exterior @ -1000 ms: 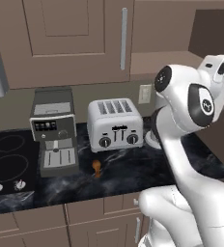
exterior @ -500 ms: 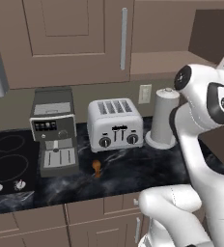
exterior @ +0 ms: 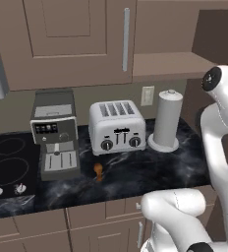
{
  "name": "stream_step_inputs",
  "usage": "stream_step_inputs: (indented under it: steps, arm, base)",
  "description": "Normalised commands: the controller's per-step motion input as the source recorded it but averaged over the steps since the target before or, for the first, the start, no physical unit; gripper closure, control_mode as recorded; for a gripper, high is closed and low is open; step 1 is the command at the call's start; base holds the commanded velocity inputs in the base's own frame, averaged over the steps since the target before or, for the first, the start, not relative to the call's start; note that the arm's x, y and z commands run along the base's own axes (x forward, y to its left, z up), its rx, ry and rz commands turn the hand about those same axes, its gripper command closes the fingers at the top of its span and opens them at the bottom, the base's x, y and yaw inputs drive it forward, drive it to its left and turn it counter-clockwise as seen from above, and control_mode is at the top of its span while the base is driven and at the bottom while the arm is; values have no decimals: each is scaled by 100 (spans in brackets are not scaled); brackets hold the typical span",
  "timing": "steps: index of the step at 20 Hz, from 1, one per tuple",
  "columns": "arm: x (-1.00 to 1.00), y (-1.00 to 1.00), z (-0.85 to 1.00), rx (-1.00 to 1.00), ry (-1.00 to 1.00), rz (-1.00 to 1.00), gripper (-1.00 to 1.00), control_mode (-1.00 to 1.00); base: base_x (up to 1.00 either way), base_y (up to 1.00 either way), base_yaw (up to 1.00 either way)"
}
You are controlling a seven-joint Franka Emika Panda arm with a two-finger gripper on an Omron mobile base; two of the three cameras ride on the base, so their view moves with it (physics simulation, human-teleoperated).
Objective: Retrieve the tupperware from the cabinet, then place the raw meat into the tupperware to avoid contamination.
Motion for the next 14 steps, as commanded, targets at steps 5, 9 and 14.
stream_step_inputs:
  steps: [5, 9, 14]
  arm:
    - [0, -53, -2, 0, 3, 0, -100, -100]
    - [0, -44, 0, 1, 2, 2, -100, -100]
    - [0, -26, -3, 3, 0, 4, -100, -100]
  base:
    - [0, 0, 0]
    - [0, 0, 0]
    - [0, 0, 0]
